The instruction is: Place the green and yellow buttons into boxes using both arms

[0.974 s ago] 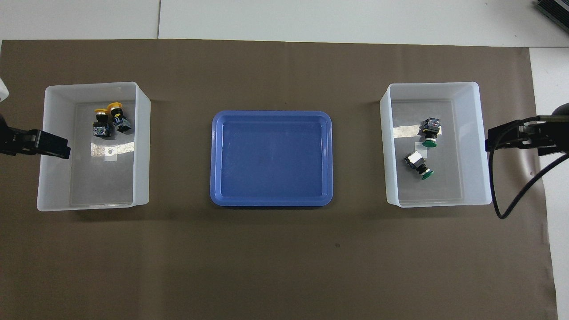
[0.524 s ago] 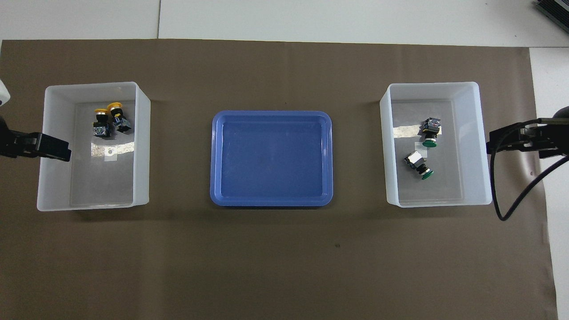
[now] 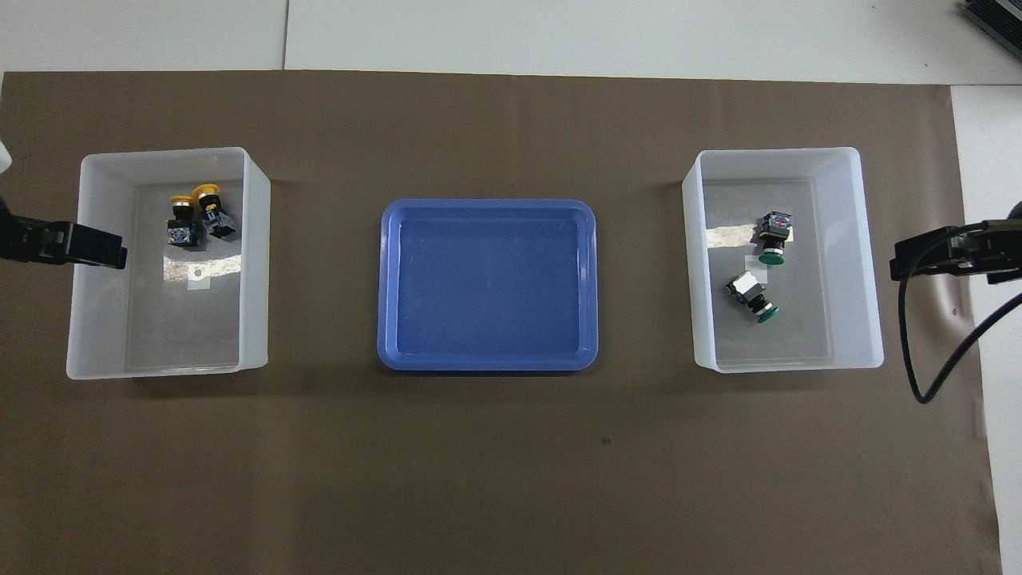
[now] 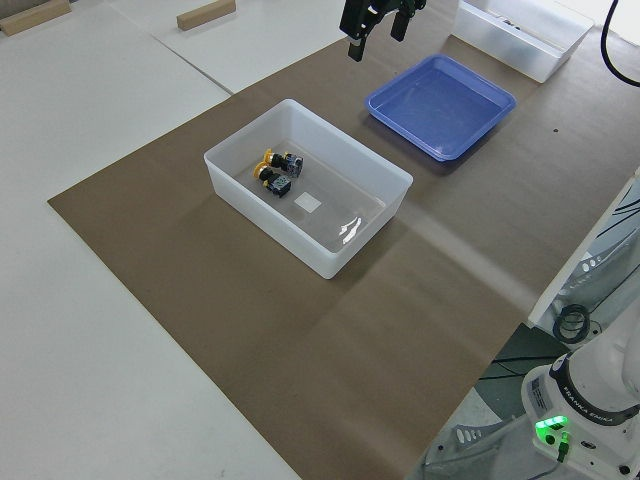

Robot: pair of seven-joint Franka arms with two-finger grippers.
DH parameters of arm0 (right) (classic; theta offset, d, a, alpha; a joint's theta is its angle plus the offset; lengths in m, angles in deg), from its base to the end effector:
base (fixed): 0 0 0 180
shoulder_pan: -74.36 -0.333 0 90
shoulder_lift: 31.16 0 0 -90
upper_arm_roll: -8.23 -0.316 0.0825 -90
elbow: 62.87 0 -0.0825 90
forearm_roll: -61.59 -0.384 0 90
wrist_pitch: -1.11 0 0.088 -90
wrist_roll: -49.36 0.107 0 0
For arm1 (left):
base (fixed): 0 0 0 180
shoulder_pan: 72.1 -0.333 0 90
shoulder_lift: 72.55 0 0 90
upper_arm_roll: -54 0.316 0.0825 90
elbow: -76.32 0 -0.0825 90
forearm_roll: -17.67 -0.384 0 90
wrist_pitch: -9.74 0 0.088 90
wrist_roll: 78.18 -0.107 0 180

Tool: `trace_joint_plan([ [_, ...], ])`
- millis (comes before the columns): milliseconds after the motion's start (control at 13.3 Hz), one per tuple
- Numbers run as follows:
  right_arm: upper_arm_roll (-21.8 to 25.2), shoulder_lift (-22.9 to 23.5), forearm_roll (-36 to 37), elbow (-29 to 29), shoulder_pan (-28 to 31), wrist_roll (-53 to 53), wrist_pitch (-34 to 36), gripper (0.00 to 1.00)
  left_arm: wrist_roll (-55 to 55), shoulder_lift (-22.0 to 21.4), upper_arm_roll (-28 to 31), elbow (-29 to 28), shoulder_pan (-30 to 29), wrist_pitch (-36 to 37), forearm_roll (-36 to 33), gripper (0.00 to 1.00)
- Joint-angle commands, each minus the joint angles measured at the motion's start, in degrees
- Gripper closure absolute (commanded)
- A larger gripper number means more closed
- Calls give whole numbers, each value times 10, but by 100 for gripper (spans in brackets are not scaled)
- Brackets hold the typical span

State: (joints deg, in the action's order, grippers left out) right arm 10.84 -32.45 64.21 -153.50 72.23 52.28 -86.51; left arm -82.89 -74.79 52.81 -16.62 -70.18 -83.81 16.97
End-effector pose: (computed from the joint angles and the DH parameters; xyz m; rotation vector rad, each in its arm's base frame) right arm 0.5431 -0.0099 0.6282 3.0945 -0.0937 -0.0450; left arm 0.5475 -0.0287 0.6273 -3.1196 0.2139 -0.0775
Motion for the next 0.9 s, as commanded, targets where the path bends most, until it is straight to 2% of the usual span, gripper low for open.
trace_joint_plan([
  [0, -2, -19, 0, -22, 0, -7, -10, 0, -8, -3, 0, 4, -3, 11, 1, 0],
  [824, -4, -17, 0, -17, 0, -6, -6, 0, -6, -13, 1, -3, -3, 33, 10, 0],
])
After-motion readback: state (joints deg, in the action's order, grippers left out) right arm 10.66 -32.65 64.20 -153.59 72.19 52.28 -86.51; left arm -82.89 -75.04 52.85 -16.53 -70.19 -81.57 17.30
